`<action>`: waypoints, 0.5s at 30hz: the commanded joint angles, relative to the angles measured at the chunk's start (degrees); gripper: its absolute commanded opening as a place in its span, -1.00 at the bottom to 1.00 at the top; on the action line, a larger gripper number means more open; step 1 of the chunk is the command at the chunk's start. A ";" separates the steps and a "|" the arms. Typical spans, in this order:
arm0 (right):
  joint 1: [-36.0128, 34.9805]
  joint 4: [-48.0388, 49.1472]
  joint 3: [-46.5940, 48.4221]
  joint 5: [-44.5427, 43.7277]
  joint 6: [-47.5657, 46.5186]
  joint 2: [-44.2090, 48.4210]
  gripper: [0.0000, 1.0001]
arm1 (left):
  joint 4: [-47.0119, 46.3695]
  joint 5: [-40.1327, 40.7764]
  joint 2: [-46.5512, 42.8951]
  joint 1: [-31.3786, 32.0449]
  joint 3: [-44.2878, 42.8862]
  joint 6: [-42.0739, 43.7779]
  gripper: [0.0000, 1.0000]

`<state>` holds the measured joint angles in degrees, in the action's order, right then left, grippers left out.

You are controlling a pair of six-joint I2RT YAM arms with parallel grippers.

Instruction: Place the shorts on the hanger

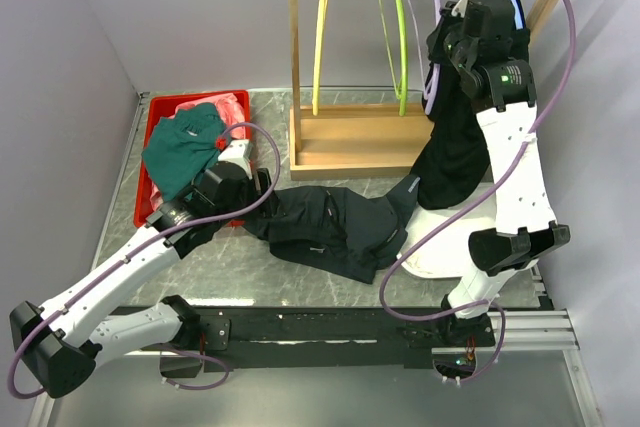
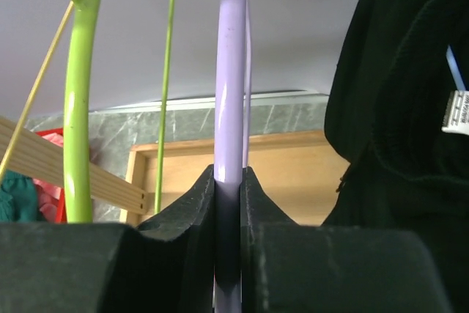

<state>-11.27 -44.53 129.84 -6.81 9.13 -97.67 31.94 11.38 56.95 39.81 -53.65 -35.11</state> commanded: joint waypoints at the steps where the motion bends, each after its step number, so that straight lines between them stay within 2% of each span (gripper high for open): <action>1: -0.33 1.11 2.96 -1.63 -1.48 -0.24 -1.00 | -2.58 -1.62 -1.05 0.00 -0.49 1.54 0.47; 12: -0.51 5.68 1.21 -4.09 -2.62 4.15 -1.00 | -4.35 -3.99 -2.02 0.00 0.47 1.71 0.50; 15: -0.95 7.35 -1.34 -3.91 -2.80 5.91 -1.00 | -4.78 -5.04 -2.28 0.00 0.74 1.45 0.58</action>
<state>-11.51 -43.81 129.69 -9.80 7.55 -96.84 29.78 8.64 55.72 39.81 -53.56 -34.50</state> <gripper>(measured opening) 0.199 0.762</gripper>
